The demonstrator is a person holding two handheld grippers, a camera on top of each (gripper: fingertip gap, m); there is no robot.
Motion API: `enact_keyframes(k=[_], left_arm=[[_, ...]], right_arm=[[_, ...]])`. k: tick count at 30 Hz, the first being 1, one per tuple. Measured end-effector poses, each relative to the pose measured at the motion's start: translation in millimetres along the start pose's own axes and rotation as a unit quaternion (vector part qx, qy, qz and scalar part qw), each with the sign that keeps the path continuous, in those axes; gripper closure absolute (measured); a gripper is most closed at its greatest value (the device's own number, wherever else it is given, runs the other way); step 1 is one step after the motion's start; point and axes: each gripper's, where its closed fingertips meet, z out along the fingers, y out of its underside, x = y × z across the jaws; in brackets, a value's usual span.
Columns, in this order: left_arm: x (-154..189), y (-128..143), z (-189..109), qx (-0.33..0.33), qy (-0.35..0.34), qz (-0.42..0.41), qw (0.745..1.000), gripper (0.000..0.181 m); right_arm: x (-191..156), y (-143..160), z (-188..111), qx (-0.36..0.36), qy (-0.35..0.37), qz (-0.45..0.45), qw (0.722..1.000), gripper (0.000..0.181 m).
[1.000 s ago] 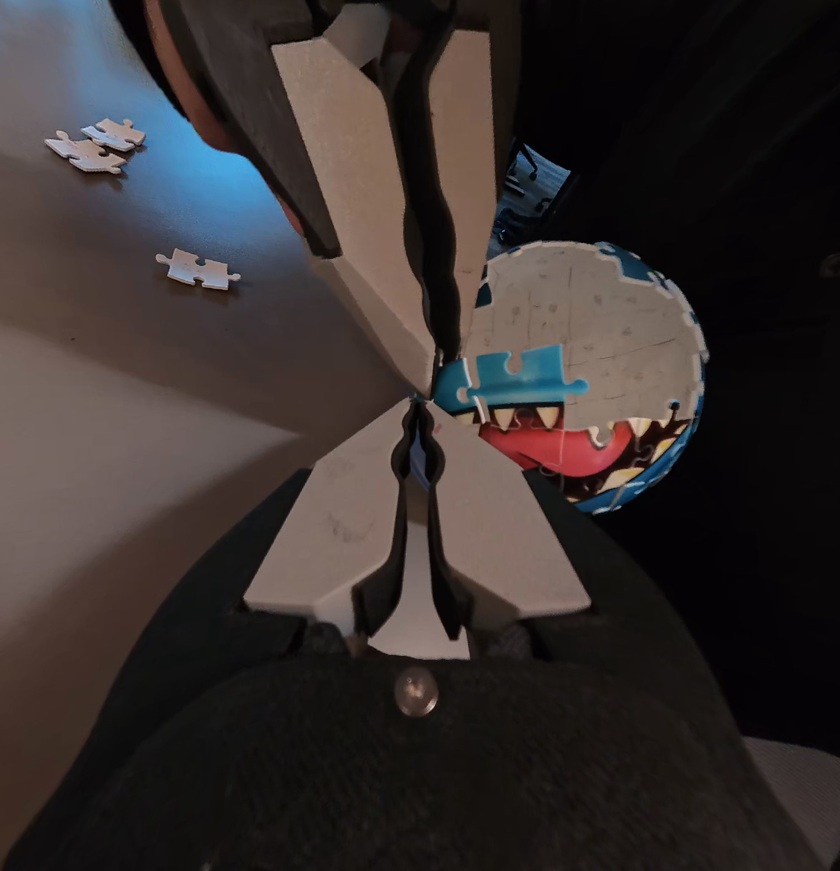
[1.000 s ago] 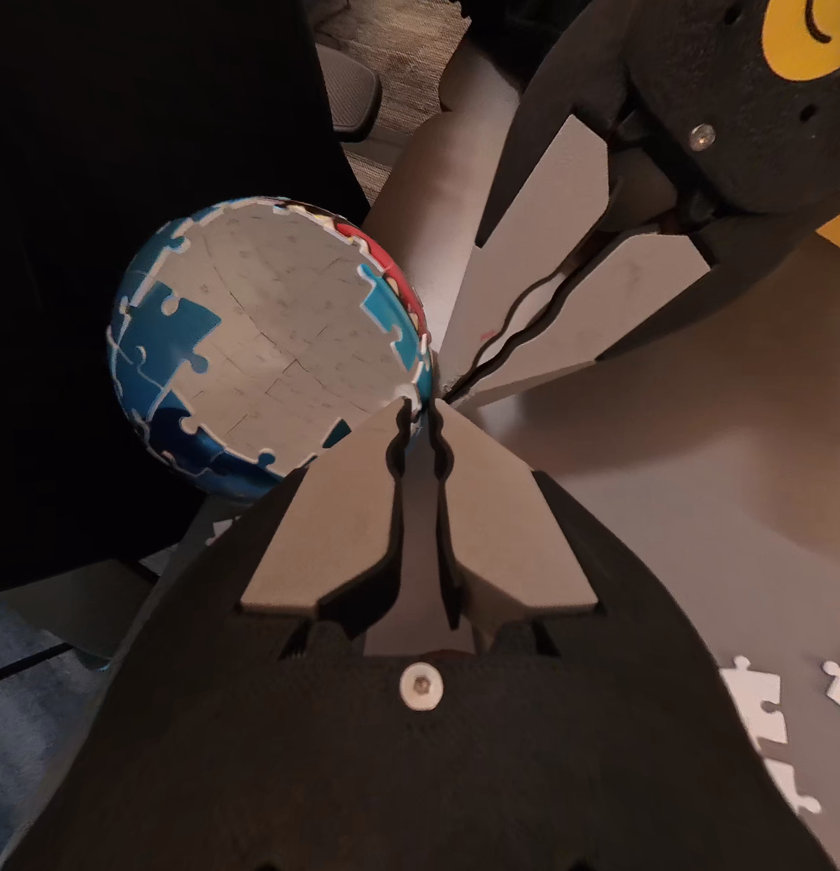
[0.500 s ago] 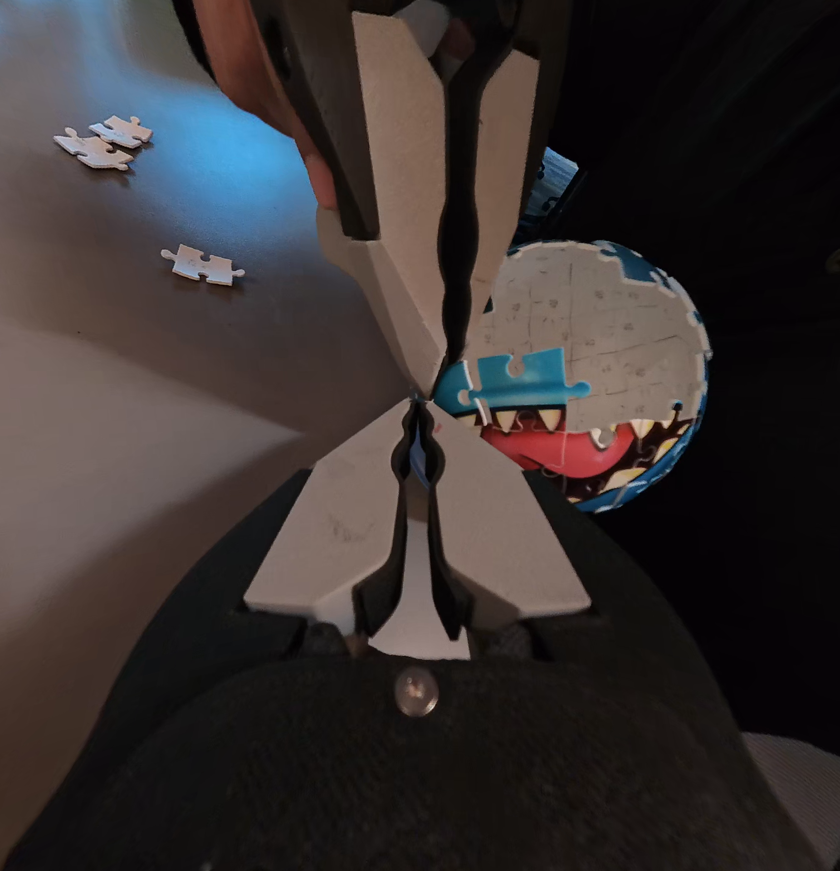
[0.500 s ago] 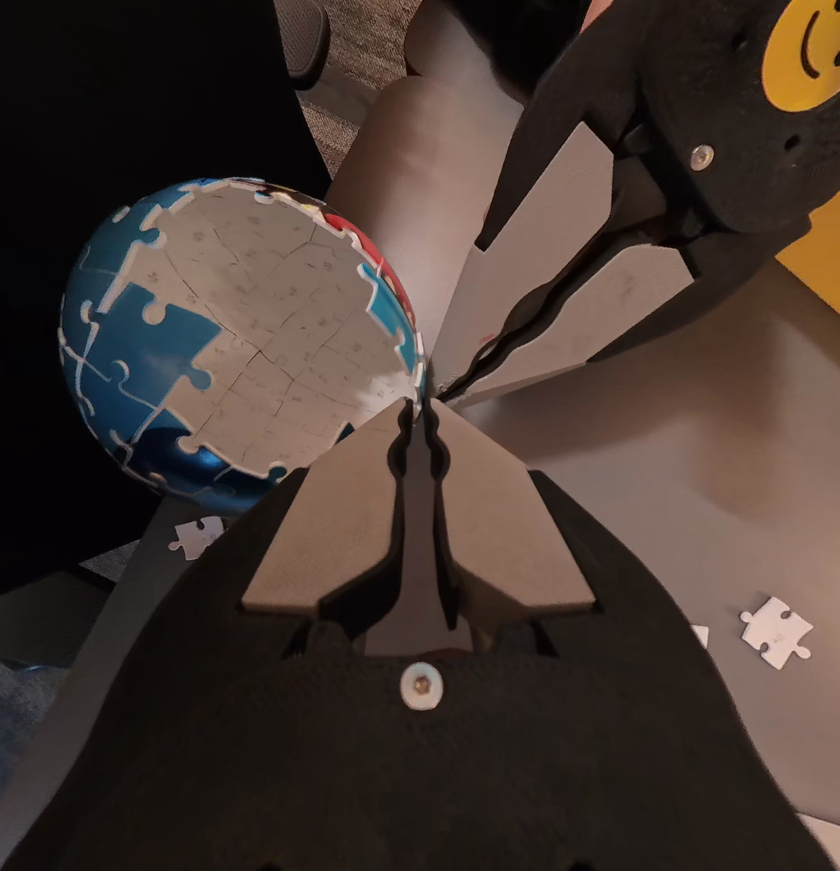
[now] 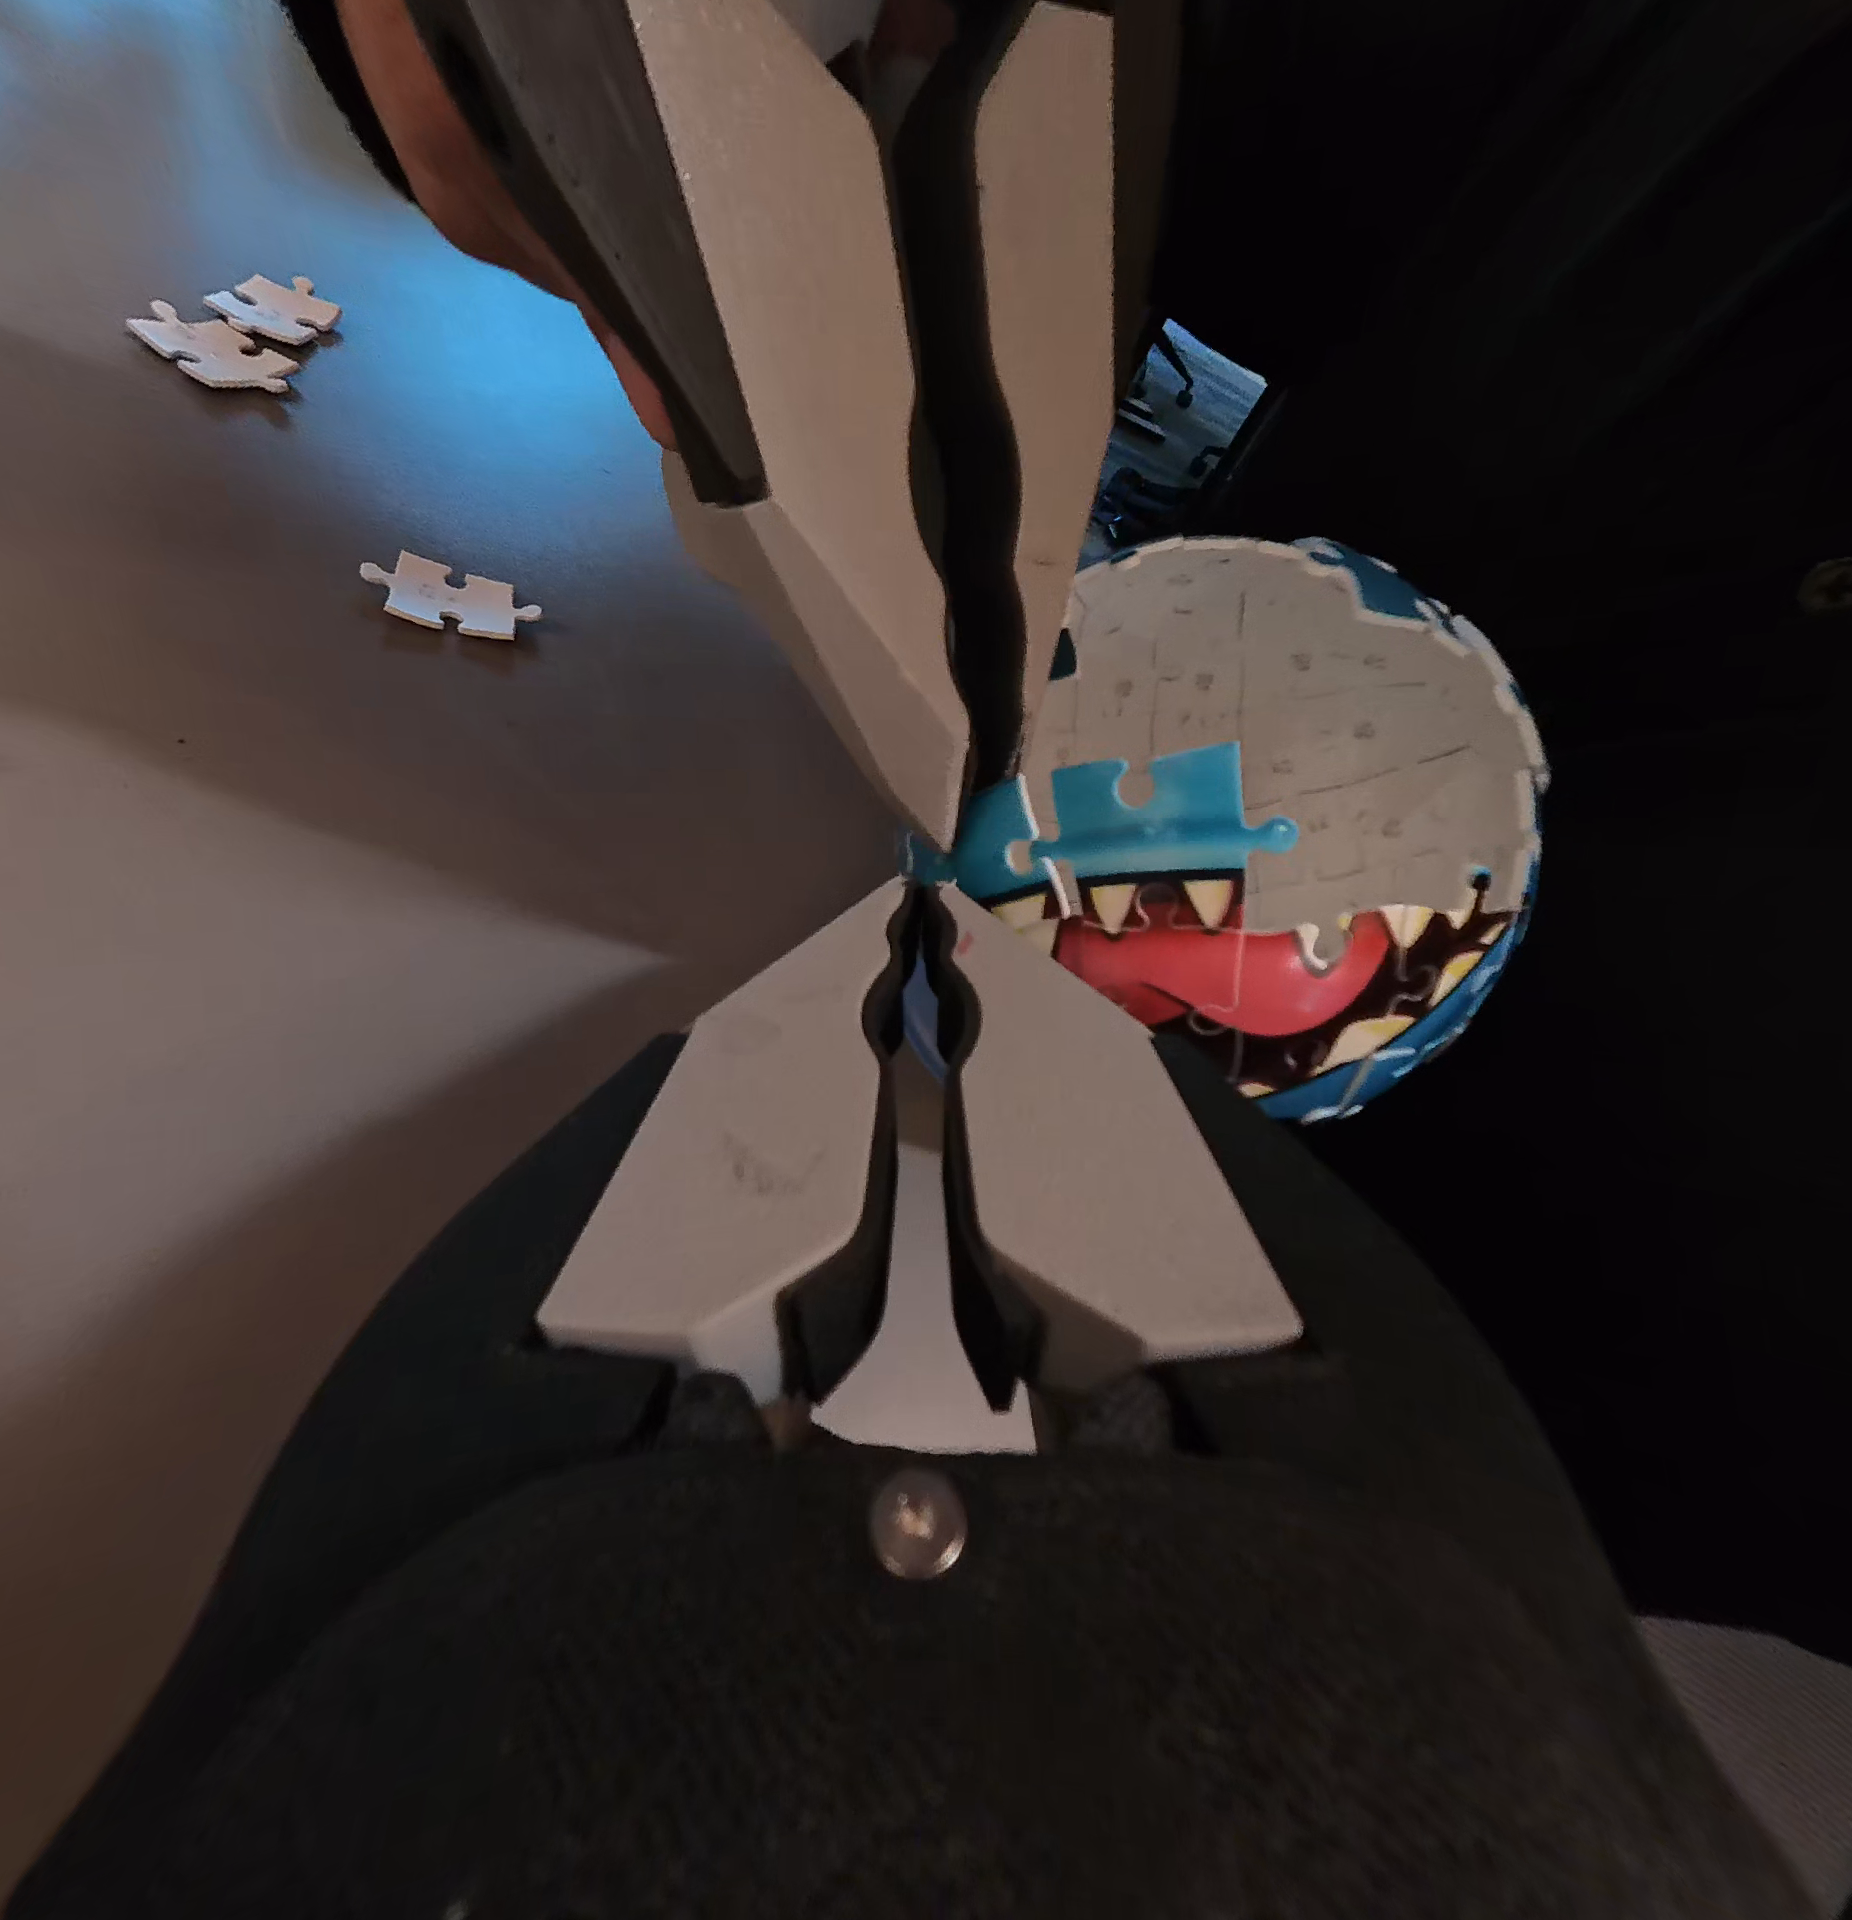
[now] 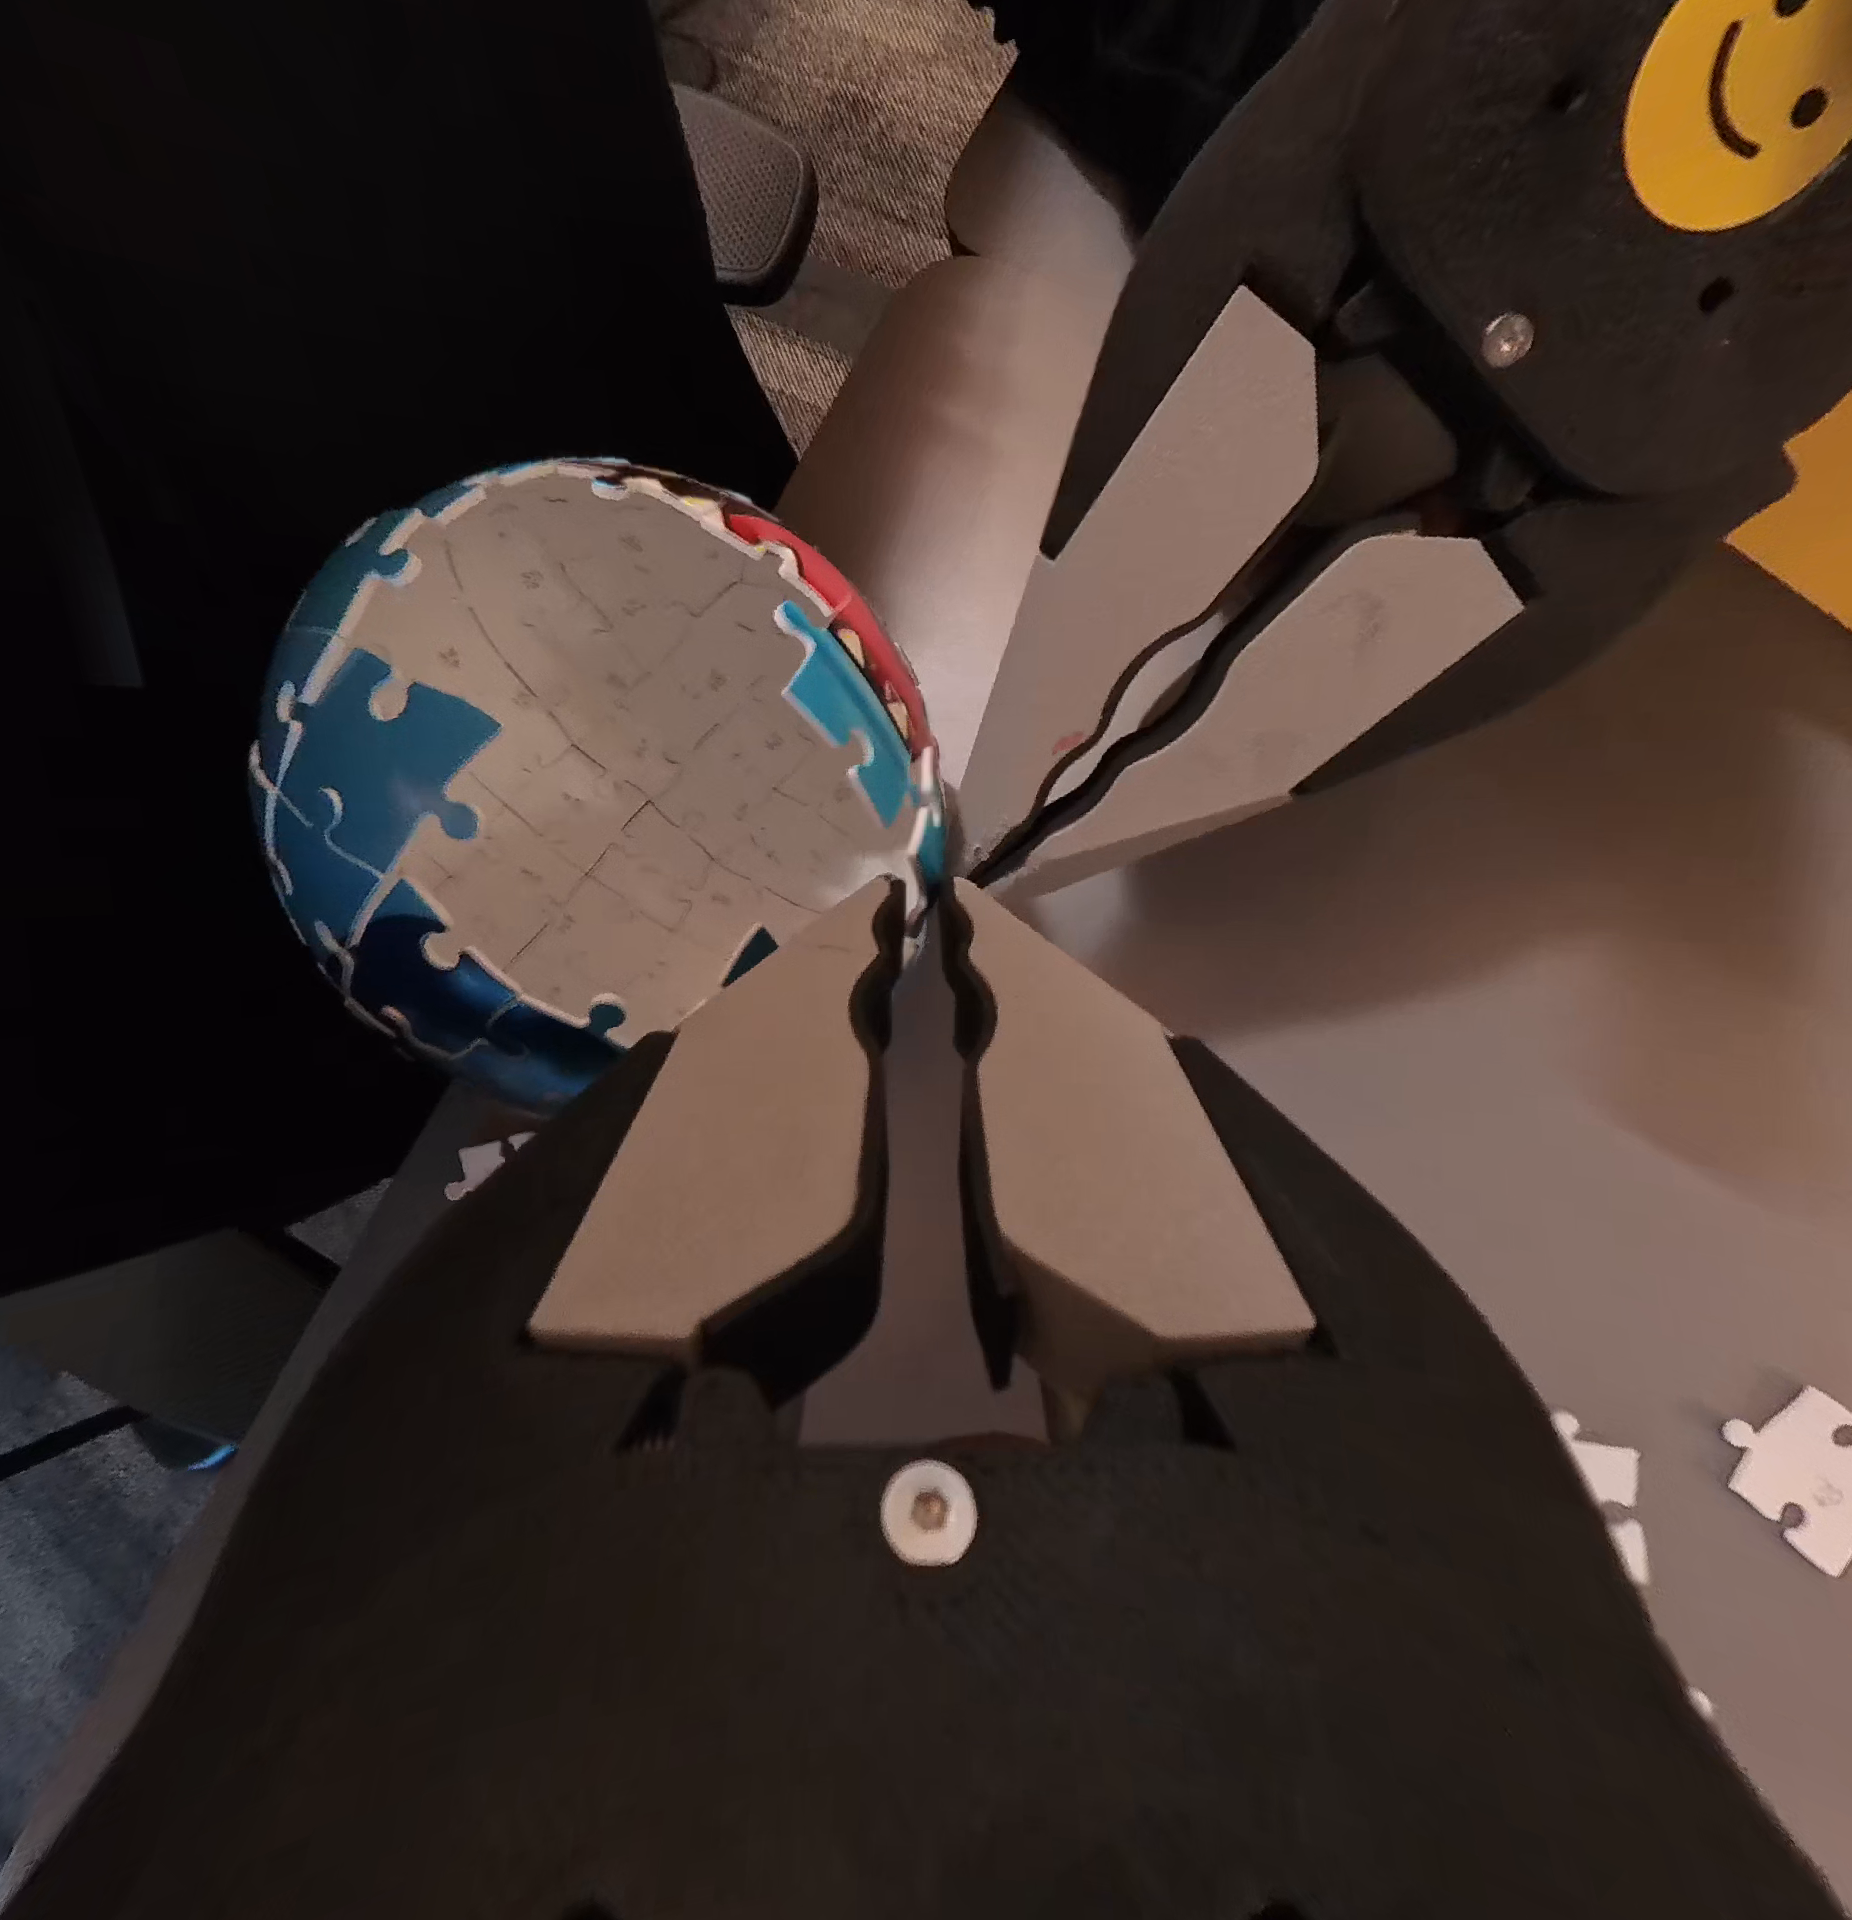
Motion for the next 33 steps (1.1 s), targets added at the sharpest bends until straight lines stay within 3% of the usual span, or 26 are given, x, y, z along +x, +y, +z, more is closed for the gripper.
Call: enact_keyframes(k=[33], left_arm=[[1.7,4.8,-2.8,0.0,-0.016,-0.004,1.0,0.181]], right_arm=[[3.0,-0.9,9.1,-0.112,0.038,-0.039,0.992,0.18]])
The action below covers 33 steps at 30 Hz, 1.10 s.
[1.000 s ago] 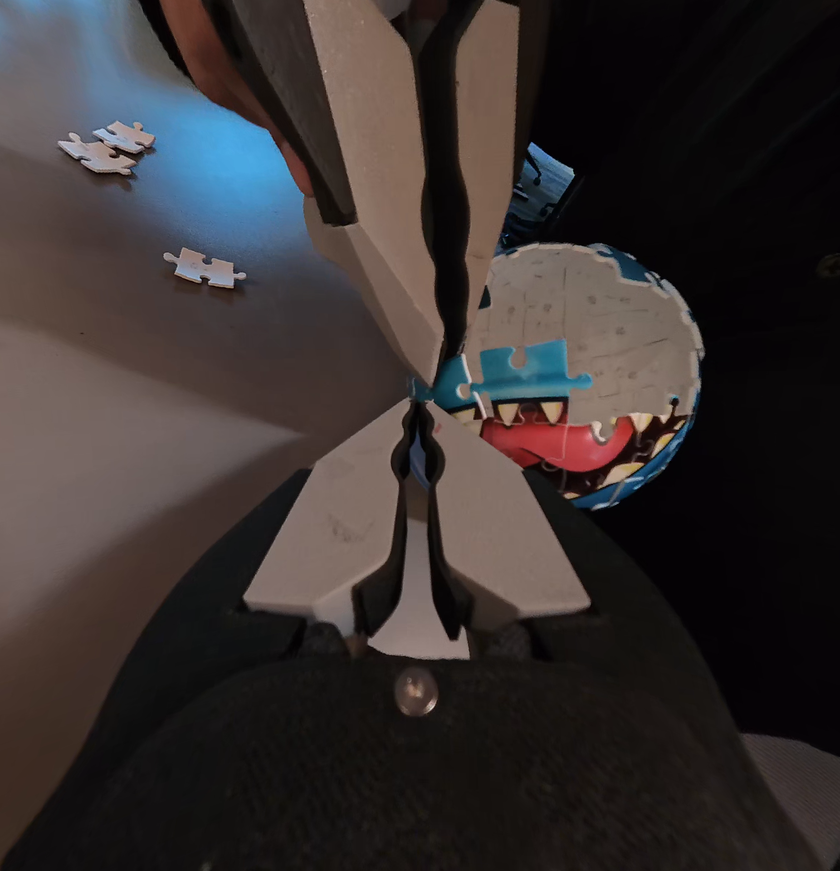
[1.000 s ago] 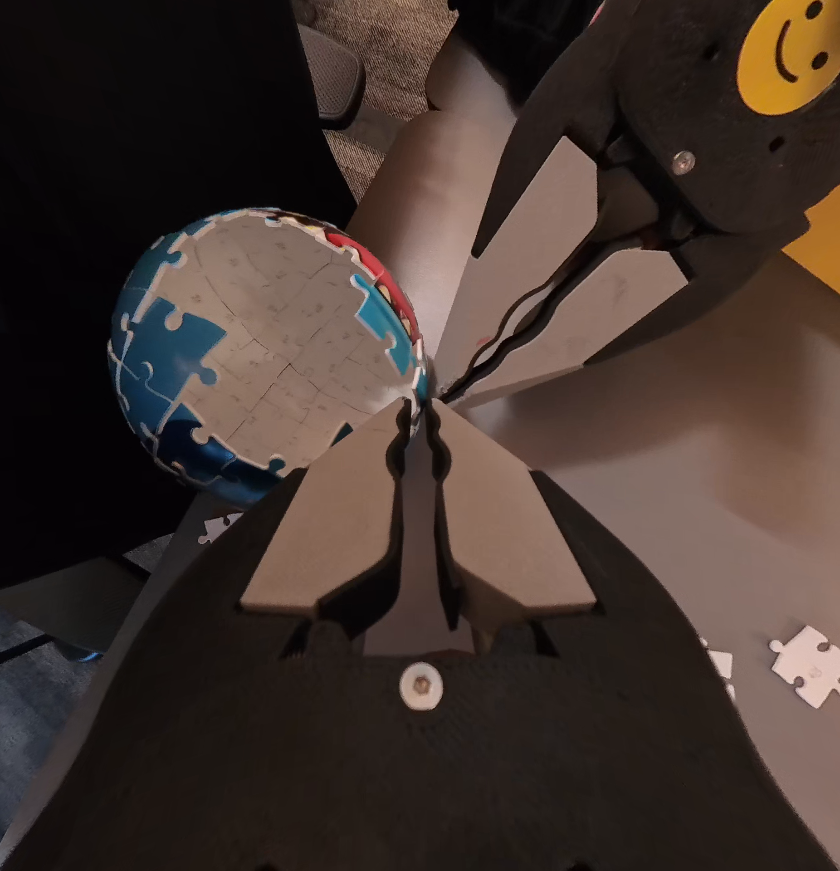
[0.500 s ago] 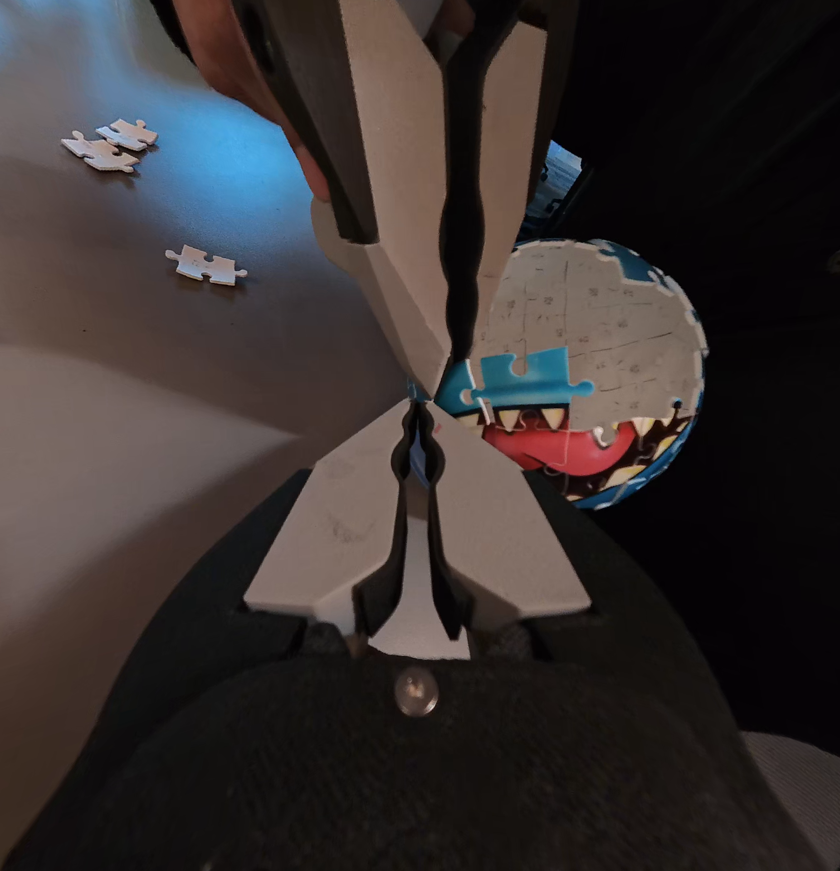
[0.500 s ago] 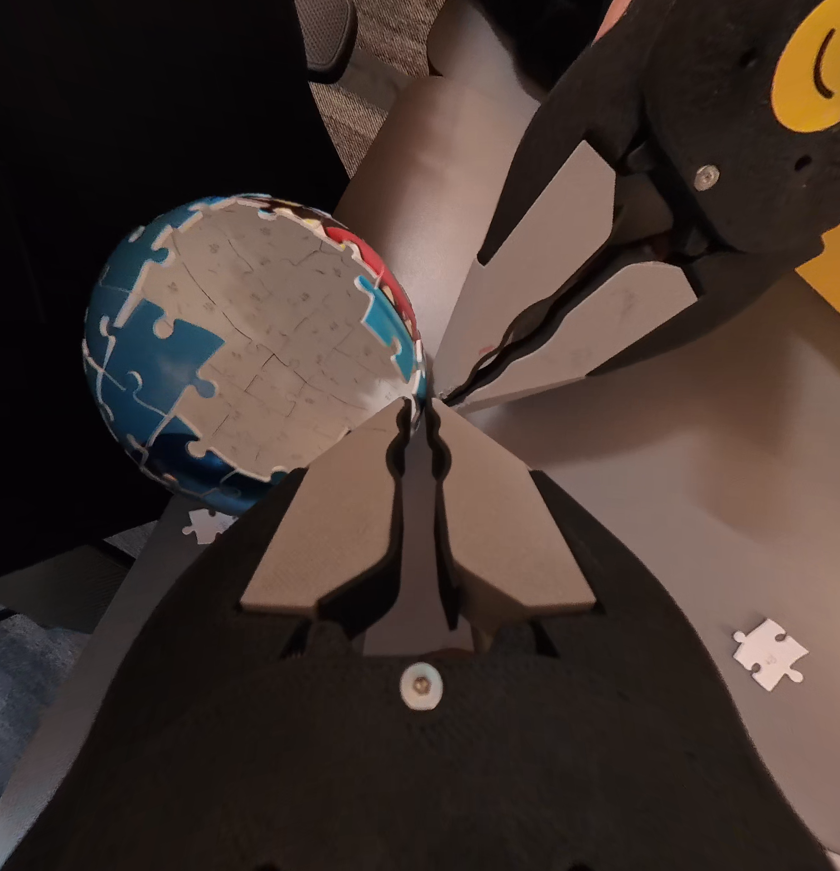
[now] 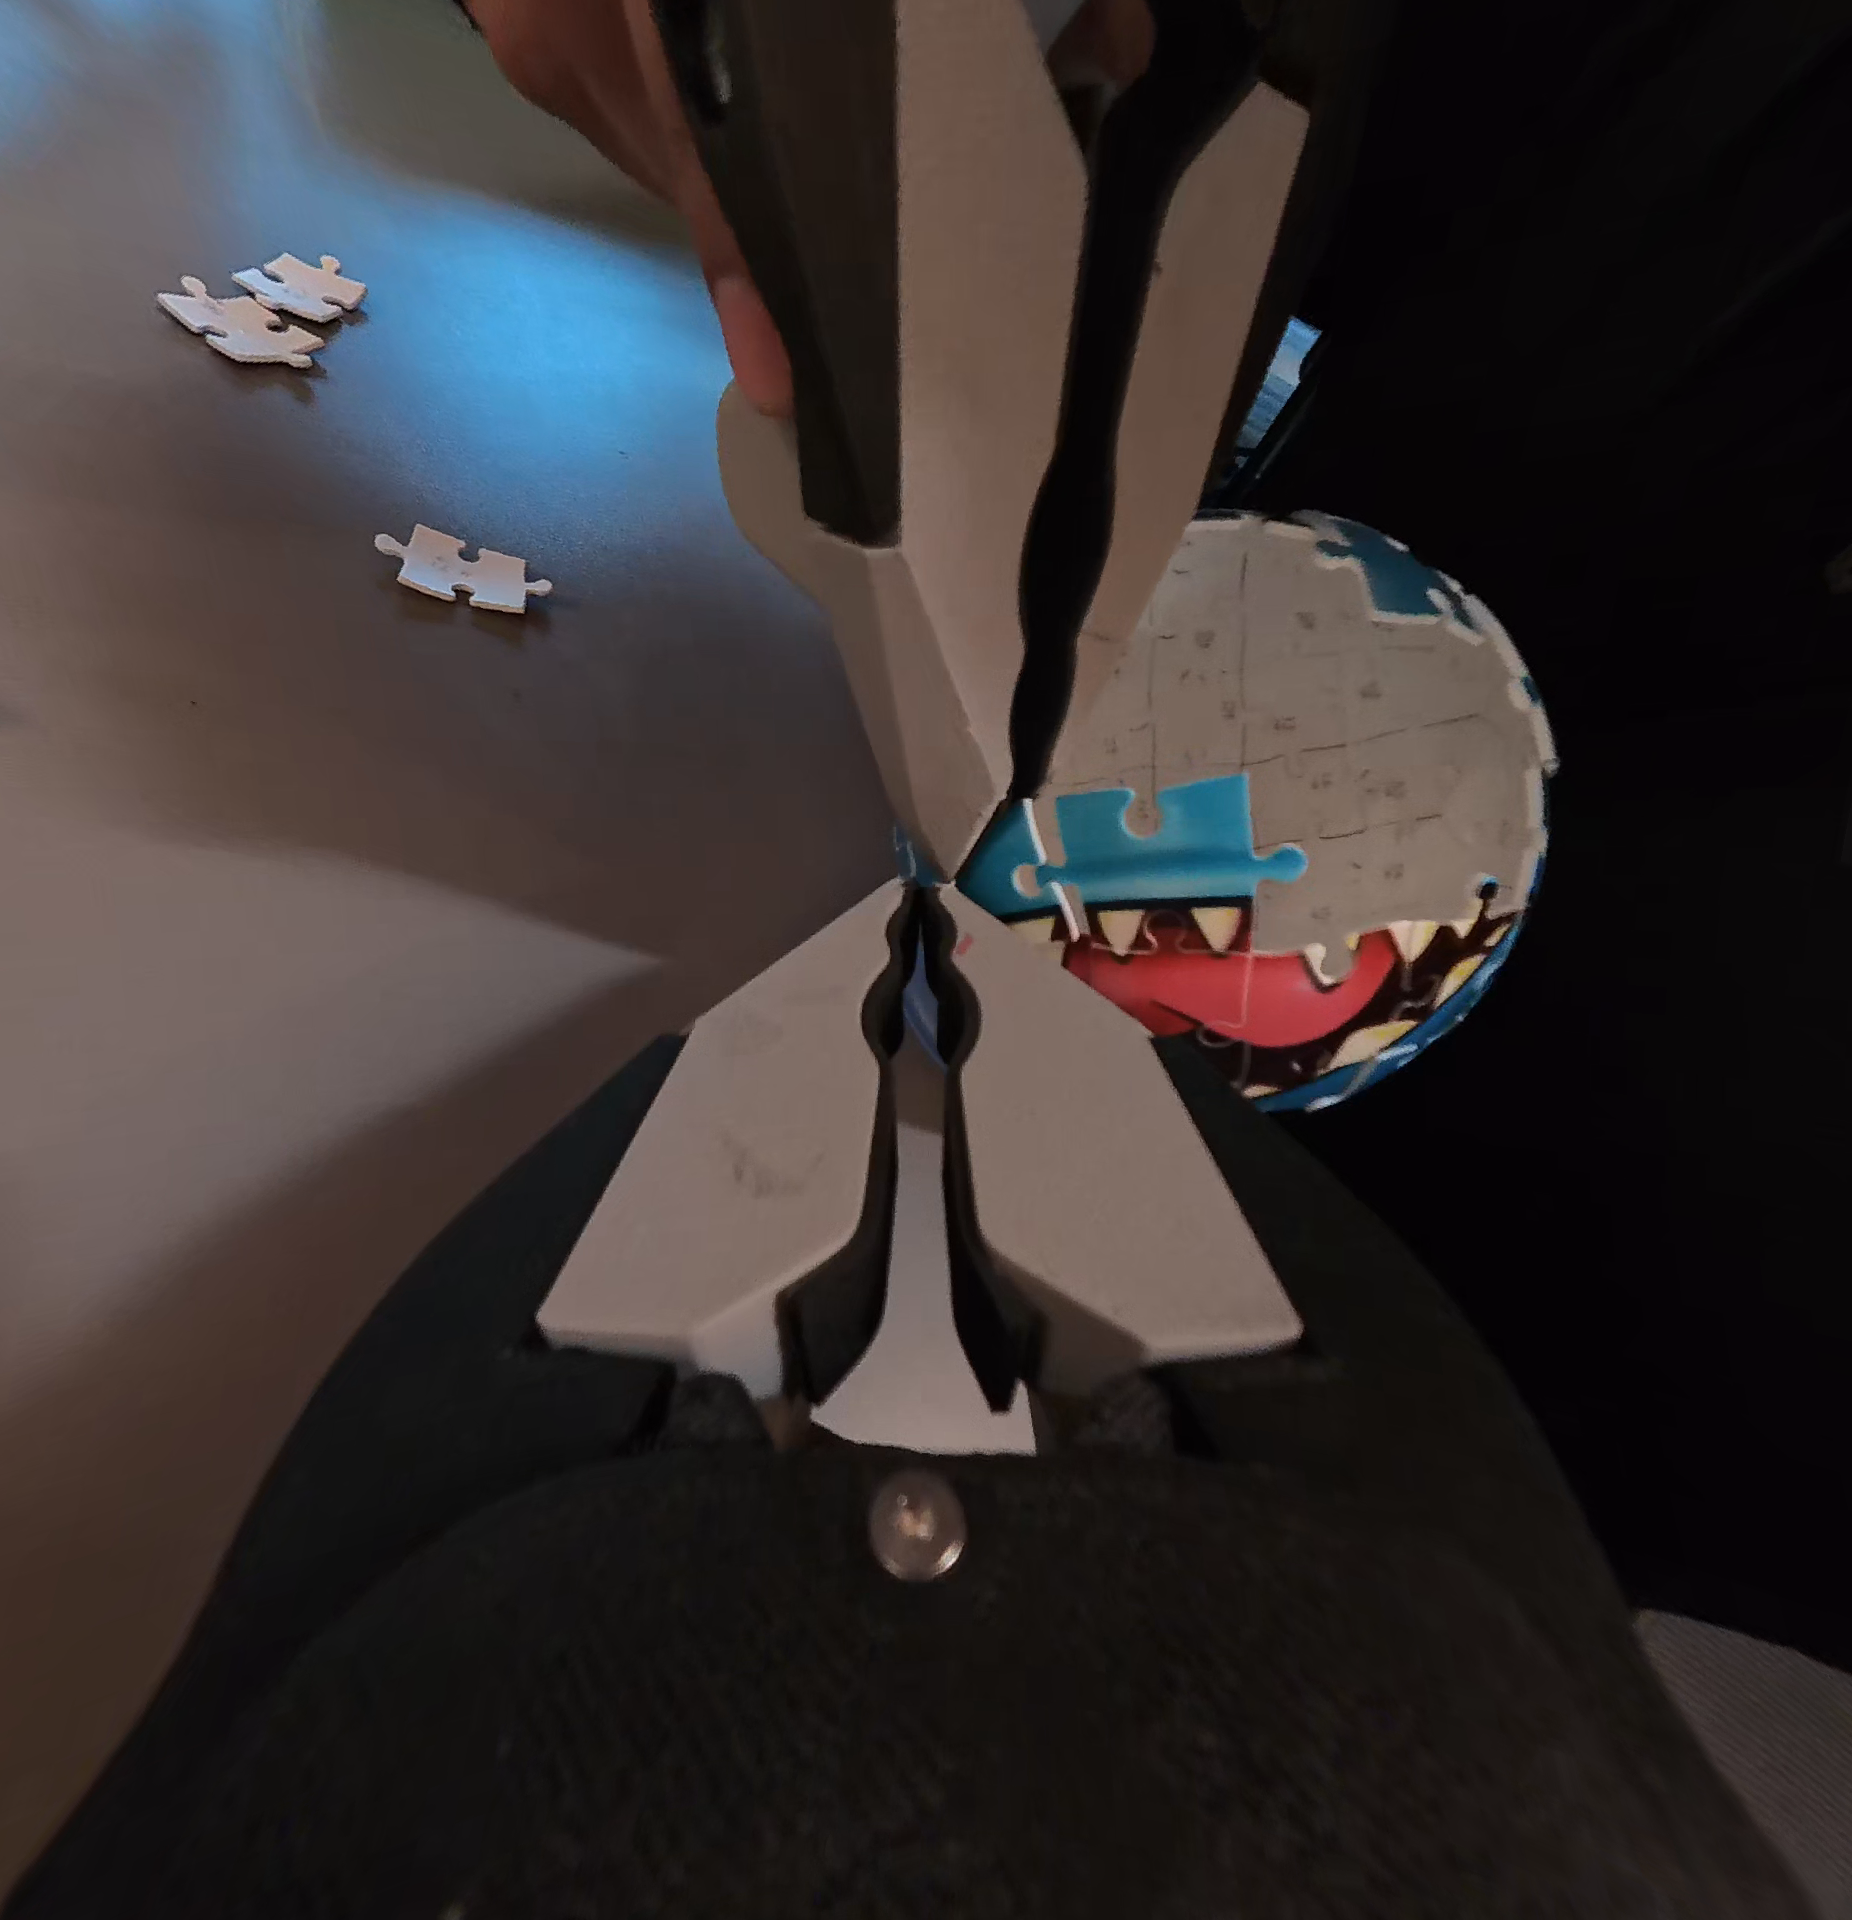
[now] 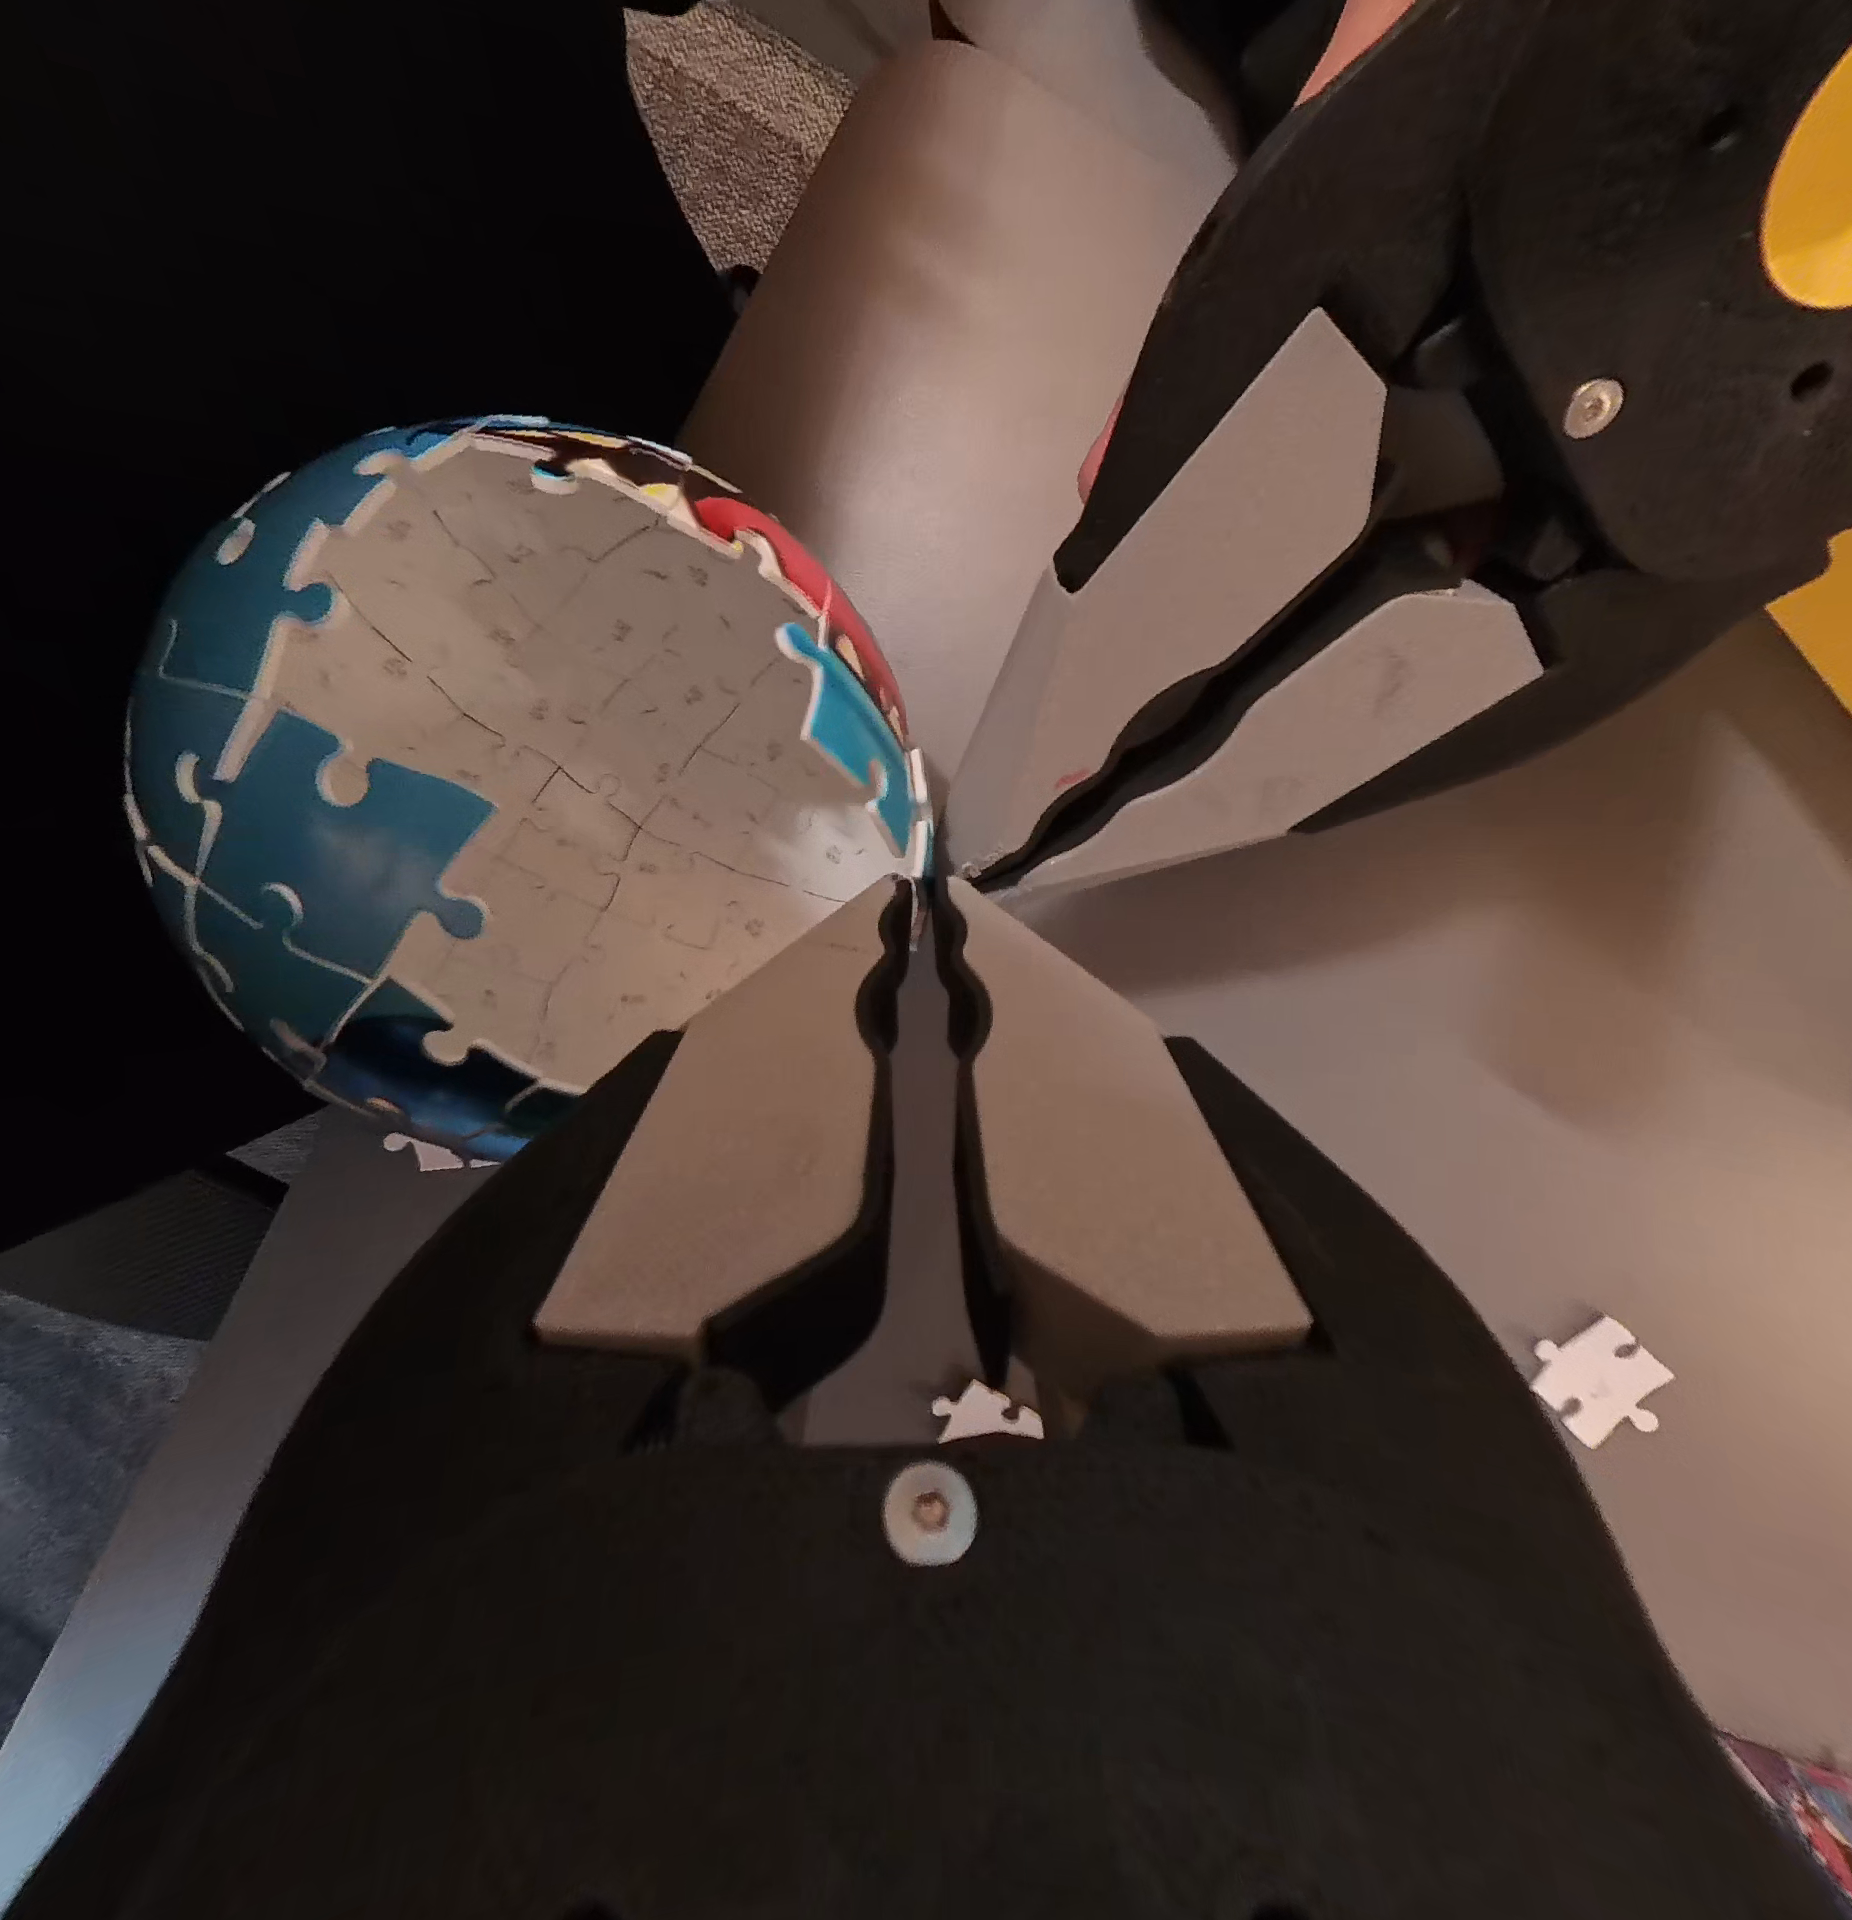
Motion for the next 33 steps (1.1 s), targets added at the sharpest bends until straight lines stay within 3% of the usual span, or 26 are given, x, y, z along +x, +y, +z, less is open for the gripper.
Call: enact_keyframes(k=[14,33], left_arm=[[5.1,-1.8,-1.5,0.01,-0.002,0.011,1.0,0.181],[4.0,-0.9,-1.5,0.006,-0.004,0.012,1.0,0.181]], right_arm=[[-2.9,-1.6,-1.1,0.035,-0.03,0.01,0.999,0.181],[-3.7,3.1,3.2,-0.002,-0.027,0.001,1.0,0.18]])
